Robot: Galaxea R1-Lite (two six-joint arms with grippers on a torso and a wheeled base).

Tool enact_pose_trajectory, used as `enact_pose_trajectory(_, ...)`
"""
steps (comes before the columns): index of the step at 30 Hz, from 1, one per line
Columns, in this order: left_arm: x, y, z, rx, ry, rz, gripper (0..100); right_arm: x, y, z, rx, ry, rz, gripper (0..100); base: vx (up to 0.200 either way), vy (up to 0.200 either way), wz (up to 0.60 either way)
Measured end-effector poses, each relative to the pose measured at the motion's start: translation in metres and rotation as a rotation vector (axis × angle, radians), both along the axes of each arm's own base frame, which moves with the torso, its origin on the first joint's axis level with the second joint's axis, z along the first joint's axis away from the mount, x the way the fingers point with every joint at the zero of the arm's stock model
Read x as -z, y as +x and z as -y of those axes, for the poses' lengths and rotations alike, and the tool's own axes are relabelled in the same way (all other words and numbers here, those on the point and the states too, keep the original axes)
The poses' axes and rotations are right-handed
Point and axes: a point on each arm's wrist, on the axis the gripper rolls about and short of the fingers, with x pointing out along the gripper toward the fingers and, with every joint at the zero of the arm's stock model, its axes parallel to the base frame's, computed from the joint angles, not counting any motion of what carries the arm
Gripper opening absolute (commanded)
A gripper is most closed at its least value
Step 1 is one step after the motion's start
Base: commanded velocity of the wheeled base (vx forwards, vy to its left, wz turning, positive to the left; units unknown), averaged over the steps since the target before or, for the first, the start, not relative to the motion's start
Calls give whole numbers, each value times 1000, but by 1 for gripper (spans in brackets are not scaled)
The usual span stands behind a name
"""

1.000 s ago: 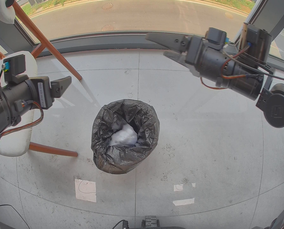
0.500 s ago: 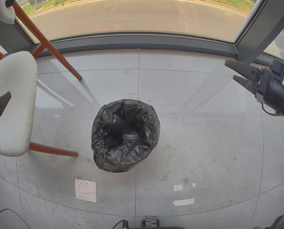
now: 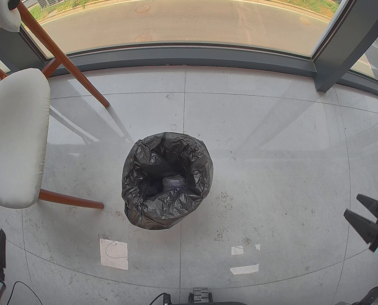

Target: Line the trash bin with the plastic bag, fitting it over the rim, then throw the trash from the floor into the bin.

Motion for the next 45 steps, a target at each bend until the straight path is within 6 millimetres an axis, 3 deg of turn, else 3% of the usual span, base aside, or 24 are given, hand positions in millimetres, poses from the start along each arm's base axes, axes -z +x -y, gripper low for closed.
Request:
enact_pose_trajectory(5,31,-7,1,-32,-1,9,100,27,-29,8,88,-66,-42,100,0,0,0)
enact_pose_trajectory(12,45,-8,5,110,-10,77,100,48,-67,10,115,-105,40,100,0,0,0)
enact_pose_trajectory(17,49,-8,6,166,-31,105,100,54,-81,14,301,-135,147,100,0,0,0)
enact_pose_trajectory(22,50,-8,7,192,-52,126,100,59,-88,17,452,-172,181,100,0,0,0)
enact_pose_trajectory(33,53,-9,11,392,37,93,100,64,-92,16,397,-208,214,100,0,0,0)
enact_pose_trajectory(45,54,-9,9,322,19,91,100,64,-93,16,401,-209,221,100,0,0,0)
